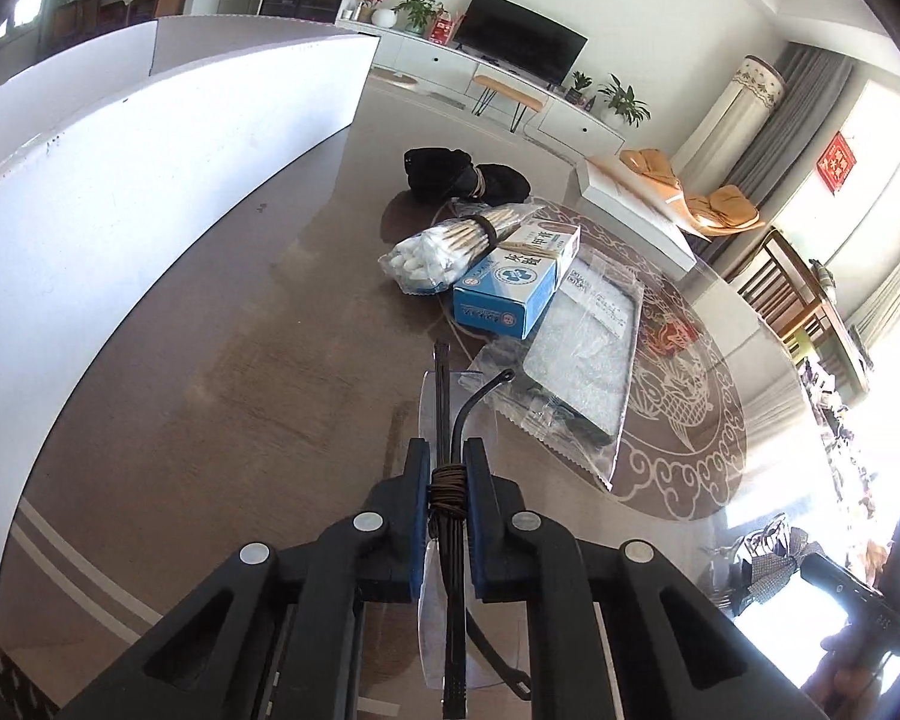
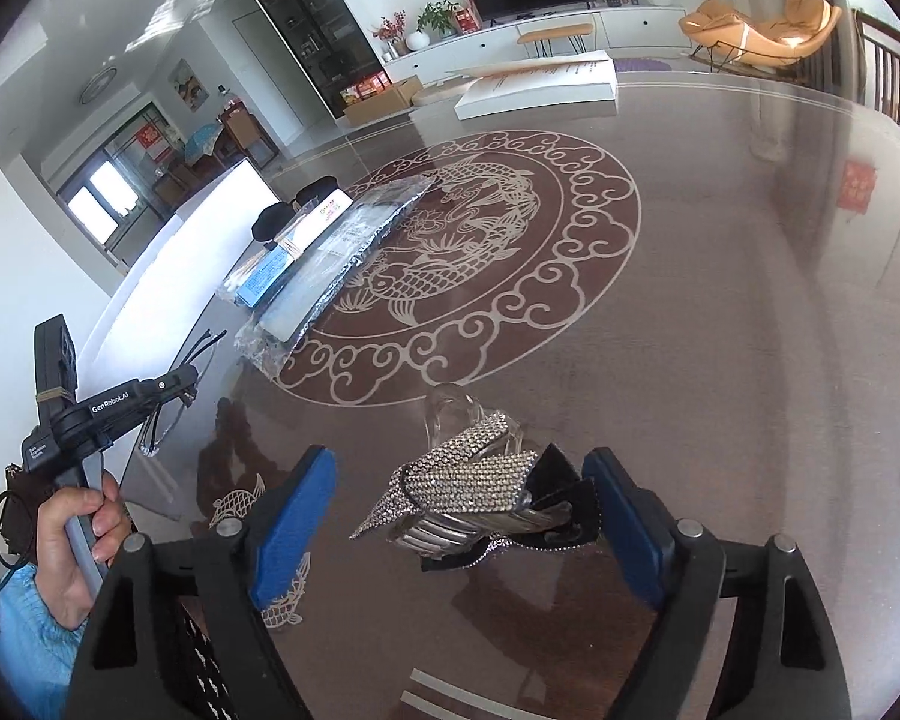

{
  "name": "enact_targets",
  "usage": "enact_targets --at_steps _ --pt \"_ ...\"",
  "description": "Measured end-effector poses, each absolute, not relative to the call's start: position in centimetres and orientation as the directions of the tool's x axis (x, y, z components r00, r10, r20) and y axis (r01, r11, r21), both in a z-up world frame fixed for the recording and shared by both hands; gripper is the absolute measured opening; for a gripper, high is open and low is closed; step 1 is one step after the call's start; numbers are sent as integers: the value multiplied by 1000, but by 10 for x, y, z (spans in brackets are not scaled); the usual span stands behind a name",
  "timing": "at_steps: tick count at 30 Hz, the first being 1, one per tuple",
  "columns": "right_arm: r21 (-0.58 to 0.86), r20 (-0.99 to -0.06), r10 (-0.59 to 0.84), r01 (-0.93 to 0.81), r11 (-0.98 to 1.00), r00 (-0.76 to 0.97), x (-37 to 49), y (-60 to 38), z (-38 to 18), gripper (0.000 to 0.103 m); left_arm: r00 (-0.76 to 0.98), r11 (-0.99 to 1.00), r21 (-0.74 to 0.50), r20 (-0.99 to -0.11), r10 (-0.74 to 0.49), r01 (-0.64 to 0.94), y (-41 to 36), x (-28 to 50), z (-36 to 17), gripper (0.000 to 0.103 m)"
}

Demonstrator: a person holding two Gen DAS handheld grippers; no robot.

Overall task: Organize objects
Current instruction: 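Lift the glasses with the left tool while the right tool carries the clip toward the bin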

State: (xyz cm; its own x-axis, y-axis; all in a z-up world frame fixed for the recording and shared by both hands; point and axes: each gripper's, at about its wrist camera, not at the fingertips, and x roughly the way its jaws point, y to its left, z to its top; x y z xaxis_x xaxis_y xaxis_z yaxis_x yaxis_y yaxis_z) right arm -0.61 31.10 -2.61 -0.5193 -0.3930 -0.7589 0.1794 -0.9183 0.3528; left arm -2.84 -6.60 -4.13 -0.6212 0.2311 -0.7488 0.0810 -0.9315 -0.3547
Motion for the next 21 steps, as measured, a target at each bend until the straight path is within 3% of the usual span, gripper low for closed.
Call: enact_targets --at_steps 3,8,18,20,21 --pt "335 -766 -368 160 -928 -527 1 319 -24 95 -635 -934 -347 -741 219 82 -64 -25 -38 11" --pt "390 -764 -377 91 -916 -524 8 327 -39 96 -654 -924 -368 -725 216 104 -71 -22 -37 11" --pt "337 -785 -351 124 -933 -511 -17 306 -52 99 -656 -926 -361 -727 204 113 -71 -21 -39 11" --pt "340 -774 -341 104 -935 -533 -16 303 -52 90 -664 -926 -361 -720 202 110 -71 -20 -37 11" --pt "338 -775 -339 103 -936 -533 -15 302 -51 79 -667 -925 -364 -717 202 111 -72 -19 -37 11"
